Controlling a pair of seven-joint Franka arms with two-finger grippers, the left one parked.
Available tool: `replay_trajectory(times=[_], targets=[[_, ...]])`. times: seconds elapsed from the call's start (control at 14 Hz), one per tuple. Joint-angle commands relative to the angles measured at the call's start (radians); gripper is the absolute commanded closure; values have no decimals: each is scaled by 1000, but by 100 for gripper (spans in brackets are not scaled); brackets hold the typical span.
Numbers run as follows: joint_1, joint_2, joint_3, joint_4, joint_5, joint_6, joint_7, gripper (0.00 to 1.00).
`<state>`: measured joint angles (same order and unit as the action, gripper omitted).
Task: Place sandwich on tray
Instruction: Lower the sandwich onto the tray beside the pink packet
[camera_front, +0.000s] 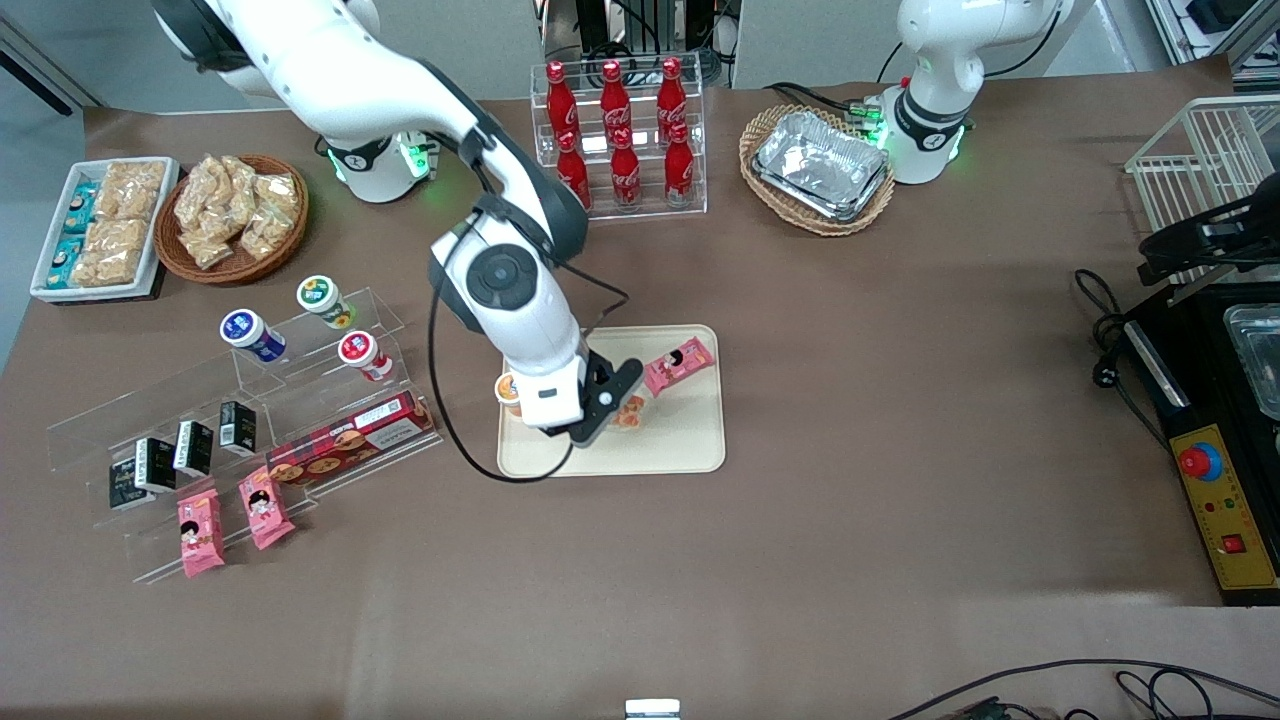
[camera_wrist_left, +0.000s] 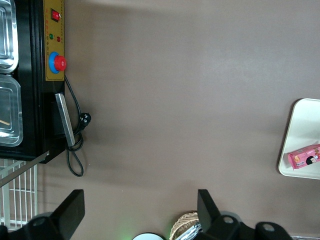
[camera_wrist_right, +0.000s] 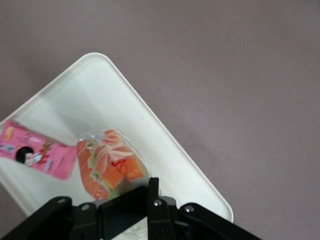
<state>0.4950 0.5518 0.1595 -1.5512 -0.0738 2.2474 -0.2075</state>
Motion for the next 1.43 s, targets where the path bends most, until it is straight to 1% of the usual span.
replay_trajectory(times=[0.0,0.07,0.21,0.29,0.36,0.5,0.64,0.86,1.0,1.07,1.14,1.21,1.29,1.36], targets=[[10,79,-8,65,-35,35,-4,100],[10,86,-9,65,-38,40,-4,100],[11,100,-8,65,-84,55,0,100],[11,105,-9,65,-93,55,14,100],[14,111,-9,63,-98,55,34,100],[34,125,-9,65,-136,58,78,100],[34,138,-9,63,-167,78,121,100],[34,151,-9,63,-169,92,129,100],[39,151,-9,63,-170,92,166,100],[46,151,-9,63,-170,92,172,87],[46,151,-9,63,-170,93,172,60],[46,151,-9,63,-170,93,172,53],[46,151,-9,63,-170,93,172,35],[46,151,-11,63,-170,93,172,10]])
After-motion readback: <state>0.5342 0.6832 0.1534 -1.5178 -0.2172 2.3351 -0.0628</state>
